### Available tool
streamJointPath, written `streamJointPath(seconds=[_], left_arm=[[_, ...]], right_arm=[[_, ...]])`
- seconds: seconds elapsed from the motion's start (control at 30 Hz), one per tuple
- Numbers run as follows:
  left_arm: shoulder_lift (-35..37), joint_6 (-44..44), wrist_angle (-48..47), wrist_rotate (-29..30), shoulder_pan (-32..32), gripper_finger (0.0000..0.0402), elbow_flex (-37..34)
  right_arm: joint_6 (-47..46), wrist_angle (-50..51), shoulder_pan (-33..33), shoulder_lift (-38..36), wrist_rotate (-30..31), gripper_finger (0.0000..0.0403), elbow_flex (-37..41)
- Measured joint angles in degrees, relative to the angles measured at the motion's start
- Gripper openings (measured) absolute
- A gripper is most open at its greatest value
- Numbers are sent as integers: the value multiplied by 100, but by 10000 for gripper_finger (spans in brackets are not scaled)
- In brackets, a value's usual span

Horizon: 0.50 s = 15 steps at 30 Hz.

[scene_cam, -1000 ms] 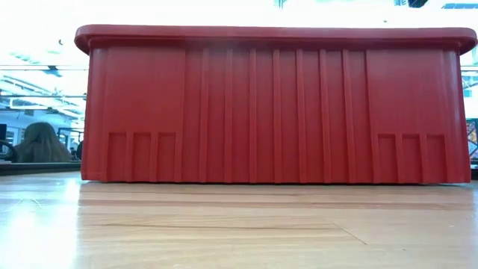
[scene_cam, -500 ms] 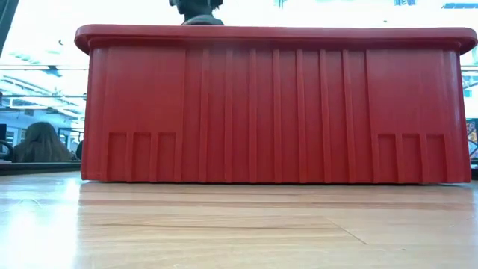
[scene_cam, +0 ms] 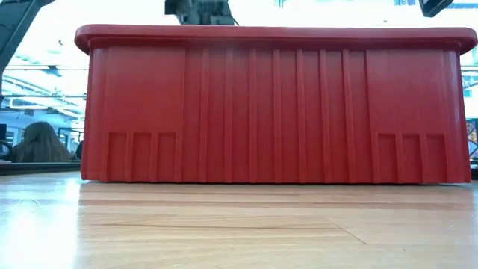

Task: Pick and place slides into bin
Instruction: Stack the black slipper in the red bin

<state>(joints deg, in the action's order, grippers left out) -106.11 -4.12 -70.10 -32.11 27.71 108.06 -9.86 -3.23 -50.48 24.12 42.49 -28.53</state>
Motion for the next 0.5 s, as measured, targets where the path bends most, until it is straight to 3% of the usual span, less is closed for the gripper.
streamJointPath(seconds=[0.1,0.37,0.5], left_arm=[[-179,390,72,578,48,0,4],[-346,23,-134,392,145,0,4],[-333,349,-205,477,328,0,-46]], right_arm=[[-52,179,0,-37,112,0,0],[-81,182,0,-111,121,0,0],[-14,213,0,-116,122,0,0]])
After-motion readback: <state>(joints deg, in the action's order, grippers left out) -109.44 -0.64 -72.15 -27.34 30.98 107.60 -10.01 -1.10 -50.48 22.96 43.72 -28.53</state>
